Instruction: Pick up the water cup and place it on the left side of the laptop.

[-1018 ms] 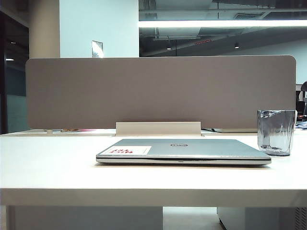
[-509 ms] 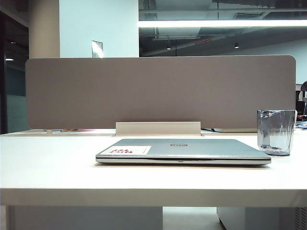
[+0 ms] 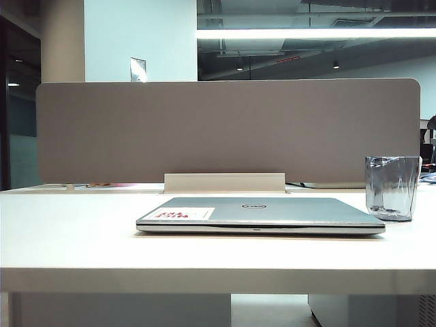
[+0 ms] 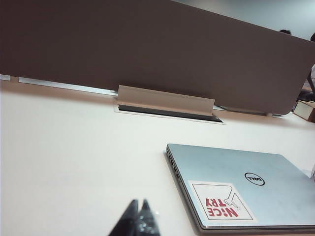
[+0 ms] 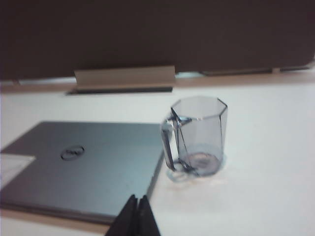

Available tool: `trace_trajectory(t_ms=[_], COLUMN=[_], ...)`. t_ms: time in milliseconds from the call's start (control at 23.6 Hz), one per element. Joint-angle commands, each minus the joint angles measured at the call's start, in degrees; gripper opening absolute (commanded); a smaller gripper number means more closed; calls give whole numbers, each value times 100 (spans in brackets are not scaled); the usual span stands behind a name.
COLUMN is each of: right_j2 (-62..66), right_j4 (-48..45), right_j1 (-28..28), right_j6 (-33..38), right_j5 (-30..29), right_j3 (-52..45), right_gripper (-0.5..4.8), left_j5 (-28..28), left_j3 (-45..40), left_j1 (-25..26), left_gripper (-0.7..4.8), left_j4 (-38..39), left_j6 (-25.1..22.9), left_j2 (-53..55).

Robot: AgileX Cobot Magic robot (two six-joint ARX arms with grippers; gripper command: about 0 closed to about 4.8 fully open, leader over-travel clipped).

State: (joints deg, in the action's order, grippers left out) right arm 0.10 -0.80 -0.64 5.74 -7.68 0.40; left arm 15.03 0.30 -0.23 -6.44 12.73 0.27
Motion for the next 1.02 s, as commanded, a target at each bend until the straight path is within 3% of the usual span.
trace_trajectory(t_ms=[42, 594, 1018], right_j2=[-9, 133, 1991], right_j4=[-286, -297, -852], right_j1=[-2, 0, 0], right_j6=[291, 280, 142], right_j5=[-24, 15, 7], right_j3=[136, 750, 1633], right_gripper=[-6, -6, -5], left_j5=[42, 22, 24], left_j3=[31, 22, 20], left_j1=[-11, -11, -11], left_gripper=[-6, -6, -6], left_j4=[111, 317, 647], left_j6=[13, -28, -28], left_j2=[-2, -2, -2])
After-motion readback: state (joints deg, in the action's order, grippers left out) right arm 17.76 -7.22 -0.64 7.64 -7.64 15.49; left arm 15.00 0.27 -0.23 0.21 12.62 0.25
